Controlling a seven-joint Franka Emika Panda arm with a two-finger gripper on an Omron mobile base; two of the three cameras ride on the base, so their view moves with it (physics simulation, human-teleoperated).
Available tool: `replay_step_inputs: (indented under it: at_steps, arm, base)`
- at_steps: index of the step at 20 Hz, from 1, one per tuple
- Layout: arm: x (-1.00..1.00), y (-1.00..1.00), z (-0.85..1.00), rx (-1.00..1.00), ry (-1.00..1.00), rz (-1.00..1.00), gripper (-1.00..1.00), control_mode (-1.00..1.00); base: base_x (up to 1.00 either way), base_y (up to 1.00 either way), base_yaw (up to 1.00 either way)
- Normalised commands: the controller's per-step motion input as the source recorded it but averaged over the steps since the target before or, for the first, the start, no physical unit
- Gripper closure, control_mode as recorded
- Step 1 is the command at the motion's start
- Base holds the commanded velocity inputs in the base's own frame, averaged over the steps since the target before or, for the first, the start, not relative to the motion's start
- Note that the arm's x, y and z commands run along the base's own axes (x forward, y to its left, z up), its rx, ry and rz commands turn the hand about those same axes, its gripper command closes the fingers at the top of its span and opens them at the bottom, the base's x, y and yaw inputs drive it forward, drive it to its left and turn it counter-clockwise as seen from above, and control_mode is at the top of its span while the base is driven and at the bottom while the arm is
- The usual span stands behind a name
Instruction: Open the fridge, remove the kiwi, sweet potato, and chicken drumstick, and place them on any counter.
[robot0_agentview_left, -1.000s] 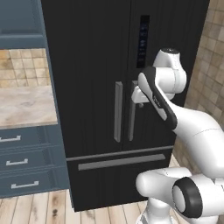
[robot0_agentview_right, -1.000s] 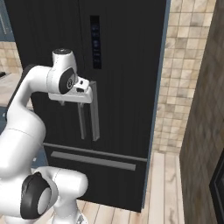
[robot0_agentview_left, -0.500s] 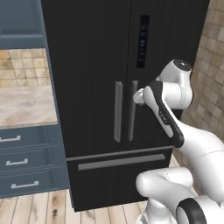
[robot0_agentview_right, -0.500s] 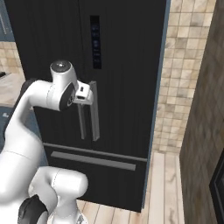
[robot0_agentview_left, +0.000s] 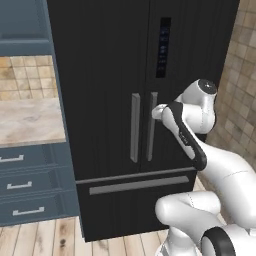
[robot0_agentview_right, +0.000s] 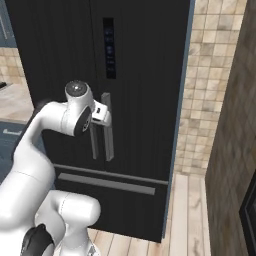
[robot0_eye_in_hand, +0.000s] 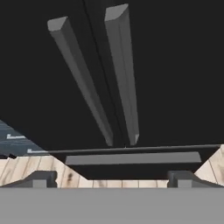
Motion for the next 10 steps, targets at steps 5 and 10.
replay_step_inputs:
  at_steps: [5,10]
  arm:
    - [0.50,-0.20,0.00,0.07,0.10,-0.06,-1.00,-1.00]
    - [0.65,-0.01,-0.08,0.02,0.02,-0.05,-1.00,-1.00]
  base:
    - [0.00,0.00,0.00]
    - [0.00,0.00,0.00]
